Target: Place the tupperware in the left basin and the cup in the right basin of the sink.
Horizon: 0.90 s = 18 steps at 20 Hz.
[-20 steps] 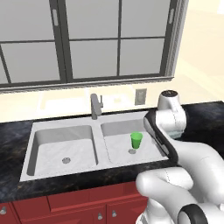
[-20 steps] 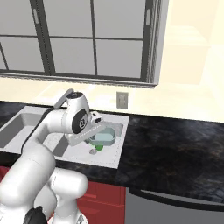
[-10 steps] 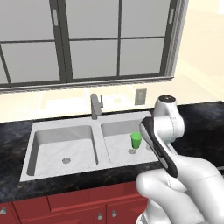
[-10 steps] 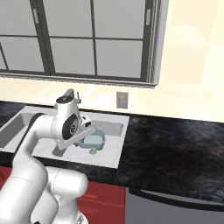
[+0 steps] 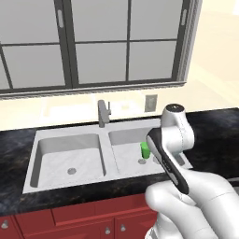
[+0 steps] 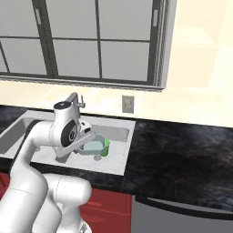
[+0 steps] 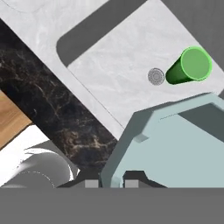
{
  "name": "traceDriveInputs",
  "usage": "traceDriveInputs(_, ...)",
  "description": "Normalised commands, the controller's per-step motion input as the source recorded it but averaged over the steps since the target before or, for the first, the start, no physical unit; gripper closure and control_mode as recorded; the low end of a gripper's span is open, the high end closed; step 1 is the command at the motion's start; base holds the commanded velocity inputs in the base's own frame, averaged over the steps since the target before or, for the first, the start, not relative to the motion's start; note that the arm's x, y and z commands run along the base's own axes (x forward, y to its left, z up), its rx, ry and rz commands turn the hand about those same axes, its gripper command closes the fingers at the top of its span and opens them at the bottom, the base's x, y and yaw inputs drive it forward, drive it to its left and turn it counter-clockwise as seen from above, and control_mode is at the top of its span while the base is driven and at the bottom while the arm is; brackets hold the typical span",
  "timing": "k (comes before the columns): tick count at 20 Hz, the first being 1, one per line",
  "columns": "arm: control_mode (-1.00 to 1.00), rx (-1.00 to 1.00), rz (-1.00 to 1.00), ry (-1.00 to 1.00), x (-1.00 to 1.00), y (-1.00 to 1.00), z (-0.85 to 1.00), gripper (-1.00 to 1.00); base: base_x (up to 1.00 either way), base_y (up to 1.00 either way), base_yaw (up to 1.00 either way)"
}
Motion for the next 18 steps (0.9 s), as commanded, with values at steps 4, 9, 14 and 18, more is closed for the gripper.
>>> traceDriveInputs(4, 1.00, 0.00, 0.00, 0.00, 0.00, 0.00, 0.00, 1.00, 0.10, 0.65, 0.00)
traceDriveInputs(9, 1.00, 0.00, 0.00, 0.00, 0.00, 0.00, 0.00, 1.00, 0.12, 0.64, 0.00)
traceDriveInputs(14, 1.00, 0.00, 0.00, 0.00, 0.00, 0.00, 0.00, 1.00, 0.07, 0.44, 0.00)
traceDriveInputs(18, 1.00, 0.00, 0.00, 0.00, 0.00, 0.00, 0.00, 1.00, 0.04, 0.38, 0.00)
